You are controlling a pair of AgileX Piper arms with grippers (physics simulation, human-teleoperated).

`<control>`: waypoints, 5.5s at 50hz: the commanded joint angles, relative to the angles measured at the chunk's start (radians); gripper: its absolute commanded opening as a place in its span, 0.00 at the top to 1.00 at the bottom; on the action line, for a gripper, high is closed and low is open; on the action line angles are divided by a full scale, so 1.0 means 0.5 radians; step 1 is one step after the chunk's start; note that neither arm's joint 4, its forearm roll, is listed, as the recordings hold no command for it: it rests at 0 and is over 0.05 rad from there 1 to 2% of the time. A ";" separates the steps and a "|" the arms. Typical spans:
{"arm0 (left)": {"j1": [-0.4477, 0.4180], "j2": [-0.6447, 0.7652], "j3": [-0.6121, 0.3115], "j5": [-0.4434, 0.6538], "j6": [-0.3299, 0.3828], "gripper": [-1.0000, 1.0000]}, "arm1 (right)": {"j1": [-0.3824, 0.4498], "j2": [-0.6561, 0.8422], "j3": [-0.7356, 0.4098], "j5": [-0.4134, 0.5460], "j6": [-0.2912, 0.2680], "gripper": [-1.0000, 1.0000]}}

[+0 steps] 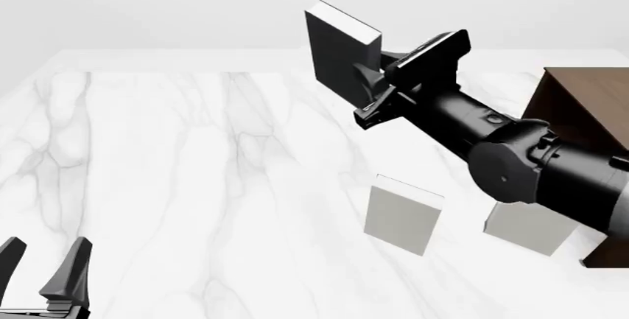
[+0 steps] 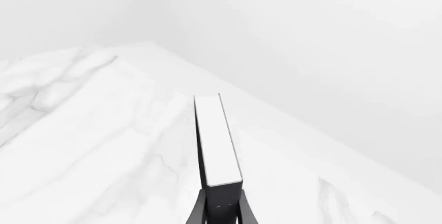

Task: Pick up the book on the left and place it on top of the shelf.

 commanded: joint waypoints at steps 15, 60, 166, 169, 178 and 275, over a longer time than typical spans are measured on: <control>0.000 0.000 0.000 0.000 0.000 0.00 | -0.202 -0.573 0.186 0.280 -0.184 1.00; 0.000 0.000 0.000 0.000 0.000 0.00 | -0.736 -1.063 0.199 0.617 -0.457 1.00; 0.000 0.000 0.000 0.000 0.000 0.00 | -1.592 -1.273 0.259 0.738 -0.833 1.00; 0.000 0.000 0.000 0.000 0.000 0.00 | -1.612 -1.275 0.274 0.724 -0.844 1.00; 0.000 0.000 0.000 0.000 0.000 0.00 | -1.660 -1.291 0.305 0.709 -0.850 1.00; 0.000 0.000 0.000 0.000 0.000 0.00 | -2.037 -0.843 0.245 0.341 -1.099 1.00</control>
